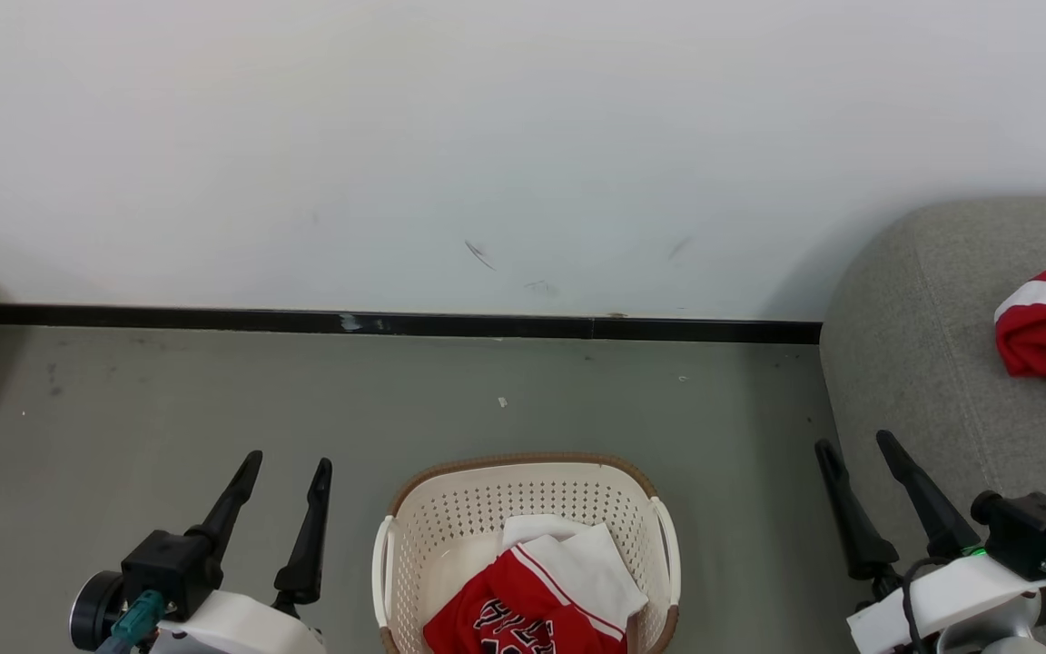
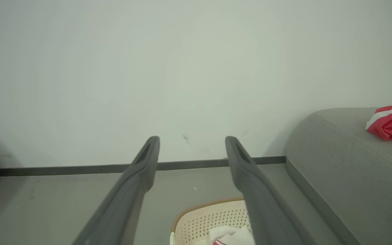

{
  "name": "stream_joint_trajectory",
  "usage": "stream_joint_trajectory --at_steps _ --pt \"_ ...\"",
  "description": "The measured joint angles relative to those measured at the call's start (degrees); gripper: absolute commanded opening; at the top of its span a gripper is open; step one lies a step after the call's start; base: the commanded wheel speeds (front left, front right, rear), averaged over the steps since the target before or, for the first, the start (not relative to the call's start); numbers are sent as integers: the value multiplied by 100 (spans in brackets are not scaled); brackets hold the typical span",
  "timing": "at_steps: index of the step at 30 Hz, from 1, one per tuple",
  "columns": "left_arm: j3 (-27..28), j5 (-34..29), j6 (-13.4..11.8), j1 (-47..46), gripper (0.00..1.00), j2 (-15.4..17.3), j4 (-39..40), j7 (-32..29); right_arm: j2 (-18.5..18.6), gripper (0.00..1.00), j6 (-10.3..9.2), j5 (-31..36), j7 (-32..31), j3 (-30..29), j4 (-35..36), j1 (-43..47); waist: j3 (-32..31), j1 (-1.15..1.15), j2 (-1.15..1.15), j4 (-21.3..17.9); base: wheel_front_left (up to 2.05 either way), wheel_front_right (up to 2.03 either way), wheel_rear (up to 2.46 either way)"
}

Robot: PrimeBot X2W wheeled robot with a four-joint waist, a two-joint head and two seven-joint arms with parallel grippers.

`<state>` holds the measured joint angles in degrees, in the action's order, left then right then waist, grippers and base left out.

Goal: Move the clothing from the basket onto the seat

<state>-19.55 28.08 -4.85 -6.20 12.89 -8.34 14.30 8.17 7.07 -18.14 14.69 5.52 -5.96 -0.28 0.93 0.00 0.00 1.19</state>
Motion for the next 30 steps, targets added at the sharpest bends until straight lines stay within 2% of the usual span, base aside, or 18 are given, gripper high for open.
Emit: stream_joint_trajectory --at_steps 7,20,30 --pt "-56 -38 108 80 100 -13 -7 0 12 100 0 0 0 -91 25 3 92 0 0 3 0 0 0" --pt "-304 -158 326 59 100 -46 -15 0 266 100 0 53 0 -326 276 -21 411 0 0 -49 0 0 0" --pt "-391 -258 452 -258 100 -38 -40 -2 296 100 0 59 0 -444 493 -172 798 0 0 -147 0 0 0"
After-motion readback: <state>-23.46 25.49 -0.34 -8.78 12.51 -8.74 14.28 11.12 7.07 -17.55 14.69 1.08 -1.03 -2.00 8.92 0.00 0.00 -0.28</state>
